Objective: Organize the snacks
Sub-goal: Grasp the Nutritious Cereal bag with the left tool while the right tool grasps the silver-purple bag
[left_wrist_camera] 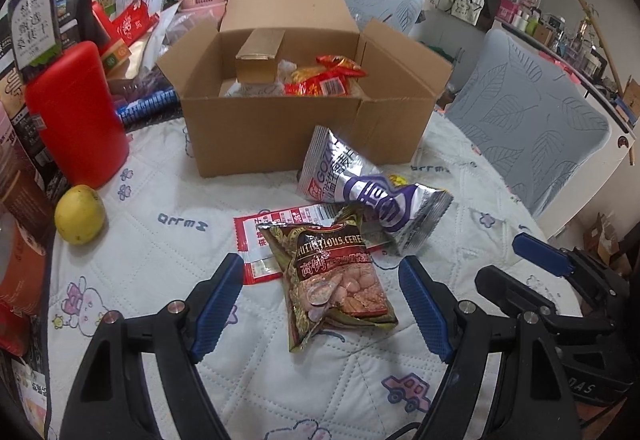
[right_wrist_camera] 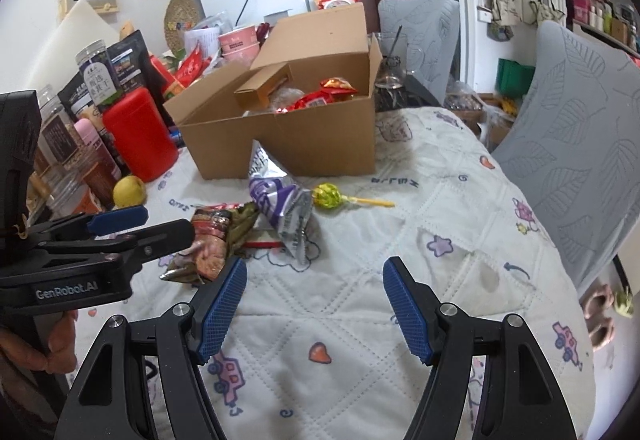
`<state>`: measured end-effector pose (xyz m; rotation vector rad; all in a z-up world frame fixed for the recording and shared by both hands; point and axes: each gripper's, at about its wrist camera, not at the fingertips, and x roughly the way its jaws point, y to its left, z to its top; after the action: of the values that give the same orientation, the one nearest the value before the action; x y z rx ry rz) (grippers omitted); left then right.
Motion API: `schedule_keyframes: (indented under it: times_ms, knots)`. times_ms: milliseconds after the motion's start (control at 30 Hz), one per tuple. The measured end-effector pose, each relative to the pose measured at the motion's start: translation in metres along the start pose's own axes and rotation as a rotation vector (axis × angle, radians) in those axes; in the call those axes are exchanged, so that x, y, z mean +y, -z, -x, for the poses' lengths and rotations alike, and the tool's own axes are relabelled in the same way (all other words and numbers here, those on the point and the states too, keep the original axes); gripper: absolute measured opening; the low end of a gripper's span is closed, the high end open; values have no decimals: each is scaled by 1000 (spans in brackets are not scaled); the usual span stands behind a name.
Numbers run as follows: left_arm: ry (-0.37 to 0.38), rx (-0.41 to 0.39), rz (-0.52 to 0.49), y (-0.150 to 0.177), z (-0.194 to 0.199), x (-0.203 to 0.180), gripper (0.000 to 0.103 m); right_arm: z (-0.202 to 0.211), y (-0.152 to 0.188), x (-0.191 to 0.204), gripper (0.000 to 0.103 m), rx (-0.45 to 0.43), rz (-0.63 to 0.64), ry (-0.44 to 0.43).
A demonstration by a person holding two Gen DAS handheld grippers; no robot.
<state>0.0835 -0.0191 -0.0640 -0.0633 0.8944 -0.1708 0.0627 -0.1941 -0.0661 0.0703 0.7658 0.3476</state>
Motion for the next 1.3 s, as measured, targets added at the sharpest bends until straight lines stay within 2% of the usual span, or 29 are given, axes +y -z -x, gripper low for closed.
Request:
schedule_keyframes:
  times_ms: [200, 433, 500, 600, 733, 1000, 1033, 1067, 1133, 1300]
  knots:
    - [-7, 78, 18, 3, -30, 2, 80, -16, -5, -8, 71, 26, 0, -7]
    - [34, 100, 65, 3, -42, 9, 79, -37, -12, -12, 71, 65, -5, -44]
    - [45, 90, 77, 3, -41, 12, 60, -42, -16, -10, 71, 73, 11, -57]
    - [57, 87, 65, 2, -41, 13, 54, -50, -23, -5, 71, 83, 35, -70]
    - [62, 72, 60, 1, -38, 17, 49, -64, -32, 1, 71, 100, 69, -70]
    - [-3, 55, 87, 0, -30, 37, 48, -88, -38, 7, 71, 147, 84, -89]
    - [-8, 58, 95, 1, -30, 41, 48, -90, -38, 7, 69, 150, 79, -90]
    - [-9, 59, 100, 1, -30, 43, 48, -91, -37, 7, 54, 147, 74, -94]
    - [-8, 62, 113, 3, -30, 47, 48, -92, -36, 8, 37, 156, 69, -104]
    - [3, 66, 124, 9, -24, 49, 48, -82, -34, 12, 34, 124, 79, -78]
